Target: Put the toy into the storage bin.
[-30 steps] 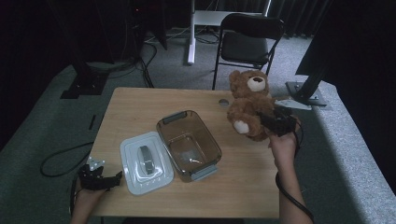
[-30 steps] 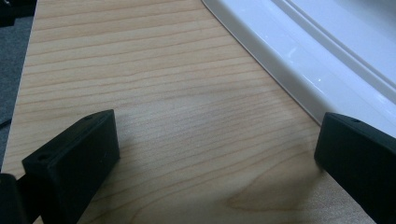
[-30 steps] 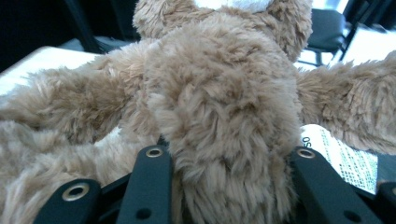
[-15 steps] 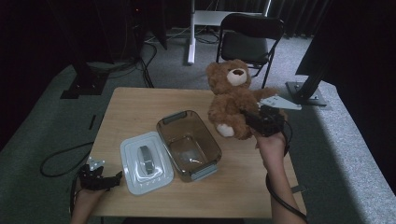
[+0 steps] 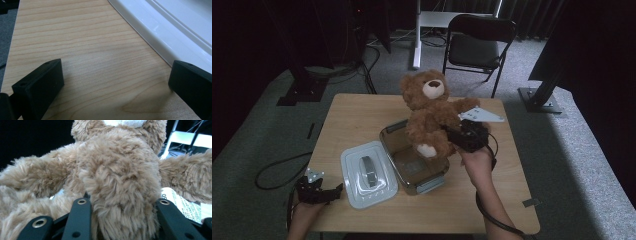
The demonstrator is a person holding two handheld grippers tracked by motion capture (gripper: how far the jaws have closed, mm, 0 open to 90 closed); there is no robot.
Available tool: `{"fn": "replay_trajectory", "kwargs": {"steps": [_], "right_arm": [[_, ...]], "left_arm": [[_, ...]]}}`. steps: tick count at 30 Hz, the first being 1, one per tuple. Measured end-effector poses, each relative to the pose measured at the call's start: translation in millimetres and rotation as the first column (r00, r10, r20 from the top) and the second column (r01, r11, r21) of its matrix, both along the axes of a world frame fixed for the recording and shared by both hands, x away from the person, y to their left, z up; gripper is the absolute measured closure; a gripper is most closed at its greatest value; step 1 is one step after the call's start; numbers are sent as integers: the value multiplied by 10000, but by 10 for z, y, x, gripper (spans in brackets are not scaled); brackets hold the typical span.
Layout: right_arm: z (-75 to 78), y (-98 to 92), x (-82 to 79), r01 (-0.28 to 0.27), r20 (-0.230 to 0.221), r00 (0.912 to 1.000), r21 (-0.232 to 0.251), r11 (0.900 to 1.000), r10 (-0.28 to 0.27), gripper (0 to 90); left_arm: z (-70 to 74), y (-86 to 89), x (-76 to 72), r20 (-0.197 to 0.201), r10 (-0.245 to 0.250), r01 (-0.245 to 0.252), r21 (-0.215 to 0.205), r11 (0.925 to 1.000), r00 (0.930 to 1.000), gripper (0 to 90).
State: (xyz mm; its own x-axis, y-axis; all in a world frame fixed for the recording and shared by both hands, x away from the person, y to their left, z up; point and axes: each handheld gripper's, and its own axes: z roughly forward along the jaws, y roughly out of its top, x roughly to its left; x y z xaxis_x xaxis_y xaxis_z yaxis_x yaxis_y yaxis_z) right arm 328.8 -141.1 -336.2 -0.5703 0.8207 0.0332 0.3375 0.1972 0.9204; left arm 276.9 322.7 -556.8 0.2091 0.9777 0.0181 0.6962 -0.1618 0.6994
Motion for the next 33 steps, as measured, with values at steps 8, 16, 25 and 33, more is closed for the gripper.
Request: {"fn": "replay_trajectory", "kwargs": {"steps": [8, 16, 25, 33], "right_arm": [[-192, 321, -7, -494, -383, 9981, -89, 9987, 490, 645], [-446, 556, 23, -717, -1043, 9921, -132, 9973, 700, 641], [-713, 629, 5, -600, -1462, 9879, -580, 9965, 510, 625], [-954, 706, -117, -724, -1749, 9831, -1033, 9920, 536, 513]], "left_arm": [[1, 3, 2, 7, -39, 39, 19, 10000, 10000, 6], [1, 3, 2, 7, -38, 38, 18, 10000, 10000, 6], [-1, 2, 2, 19, -29, 29, 12, 10000, 10000, 6], [-4, 1, -3, 48, -26, 26, 4, 10000, 10000, 6]]}}
